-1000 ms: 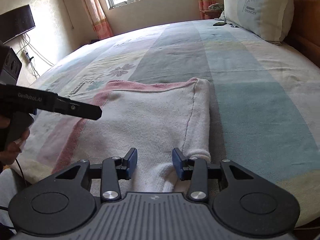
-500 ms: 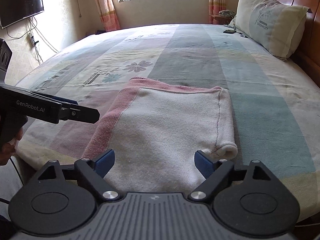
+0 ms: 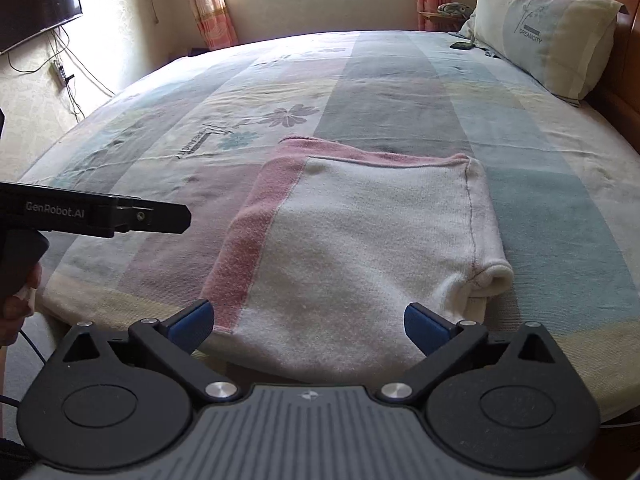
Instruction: Fold clothes
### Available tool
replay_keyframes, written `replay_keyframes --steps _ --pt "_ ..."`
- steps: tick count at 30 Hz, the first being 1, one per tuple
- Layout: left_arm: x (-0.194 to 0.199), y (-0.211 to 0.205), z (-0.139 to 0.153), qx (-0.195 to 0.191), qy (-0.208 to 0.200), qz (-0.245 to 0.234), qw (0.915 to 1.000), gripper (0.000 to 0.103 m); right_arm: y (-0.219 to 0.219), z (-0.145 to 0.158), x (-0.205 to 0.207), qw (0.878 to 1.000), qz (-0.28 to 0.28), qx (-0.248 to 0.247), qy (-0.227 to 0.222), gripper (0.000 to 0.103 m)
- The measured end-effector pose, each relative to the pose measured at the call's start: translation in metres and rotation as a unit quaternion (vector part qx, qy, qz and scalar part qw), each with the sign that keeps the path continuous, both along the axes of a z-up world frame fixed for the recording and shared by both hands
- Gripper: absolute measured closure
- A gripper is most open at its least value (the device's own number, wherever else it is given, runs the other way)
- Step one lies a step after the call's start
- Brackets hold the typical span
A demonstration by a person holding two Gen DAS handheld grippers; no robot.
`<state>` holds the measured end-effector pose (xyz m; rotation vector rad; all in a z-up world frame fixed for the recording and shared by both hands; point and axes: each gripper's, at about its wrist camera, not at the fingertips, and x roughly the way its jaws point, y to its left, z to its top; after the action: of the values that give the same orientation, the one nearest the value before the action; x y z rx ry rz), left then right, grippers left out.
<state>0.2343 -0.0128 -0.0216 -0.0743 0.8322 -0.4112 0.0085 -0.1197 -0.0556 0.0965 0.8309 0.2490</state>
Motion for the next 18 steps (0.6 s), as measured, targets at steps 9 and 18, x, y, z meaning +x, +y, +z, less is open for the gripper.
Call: replay_keyframes --steps 9,18 --pt "-0.004 0.03 -0.002 -0.006 0.003 0.039 0.9992 0.012 0.01 -0.024 0.015 0.996 -0.038 0.002 0.08 0.0" --pt "-0.008 0.038 0.0 -0.008 0.0 0.044 0.999 0.012 0.042 -0.02 0.022 0.996 0.029 0.06 0.066 0.0"
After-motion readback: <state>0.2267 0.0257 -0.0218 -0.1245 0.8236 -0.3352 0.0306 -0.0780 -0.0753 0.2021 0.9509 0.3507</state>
